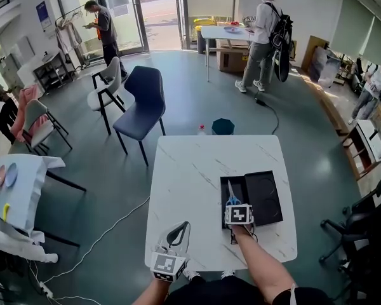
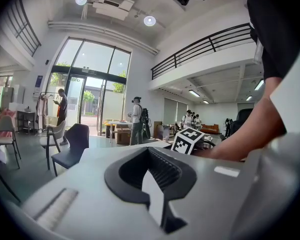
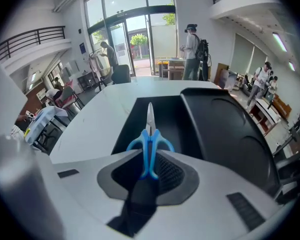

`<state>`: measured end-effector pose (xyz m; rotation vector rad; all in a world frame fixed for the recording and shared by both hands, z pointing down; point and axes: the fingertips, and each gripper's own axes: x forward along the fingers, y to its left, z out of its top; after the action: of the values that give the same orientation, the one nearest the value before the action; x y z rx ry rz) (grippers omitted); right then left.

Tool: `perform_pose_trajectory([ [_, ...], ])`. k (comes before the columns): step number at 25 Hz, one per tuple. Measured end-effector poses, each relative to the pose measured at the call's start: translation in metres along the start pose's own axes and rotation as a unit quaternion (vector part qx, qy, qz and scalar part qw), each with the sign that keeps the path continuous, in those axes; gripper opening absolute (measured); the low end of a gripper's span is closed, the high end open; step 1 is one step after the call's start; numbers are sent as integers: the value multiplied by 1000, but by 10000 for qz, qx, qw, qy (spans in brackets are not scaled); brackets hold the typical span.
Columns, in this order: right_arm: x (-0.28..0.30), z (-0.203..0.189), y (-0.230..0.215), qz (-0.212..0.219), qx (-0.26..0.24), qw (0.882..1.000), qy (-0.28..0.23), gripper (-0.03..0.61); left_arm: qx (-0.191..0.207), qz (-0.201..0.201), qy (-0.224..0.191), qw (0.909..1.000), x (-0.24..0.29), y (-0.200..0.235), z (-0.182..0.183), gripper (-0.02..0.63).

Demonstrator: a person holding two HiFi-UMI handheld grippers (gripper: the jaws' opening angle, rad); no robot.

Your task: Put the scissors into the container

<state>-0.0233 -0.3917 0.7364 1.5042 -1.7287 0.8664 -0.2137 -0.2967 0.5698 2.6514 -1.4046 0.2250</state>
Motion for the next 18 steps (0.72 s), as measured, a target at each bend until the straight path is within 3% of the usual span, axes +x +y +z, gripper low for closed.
perform_pose_trajectory([
  [18, 42, -19, -8, -282, -260, 9935, 1071, 89, -153, 119, 76, 9998, -17, 16, -13, 8],
])
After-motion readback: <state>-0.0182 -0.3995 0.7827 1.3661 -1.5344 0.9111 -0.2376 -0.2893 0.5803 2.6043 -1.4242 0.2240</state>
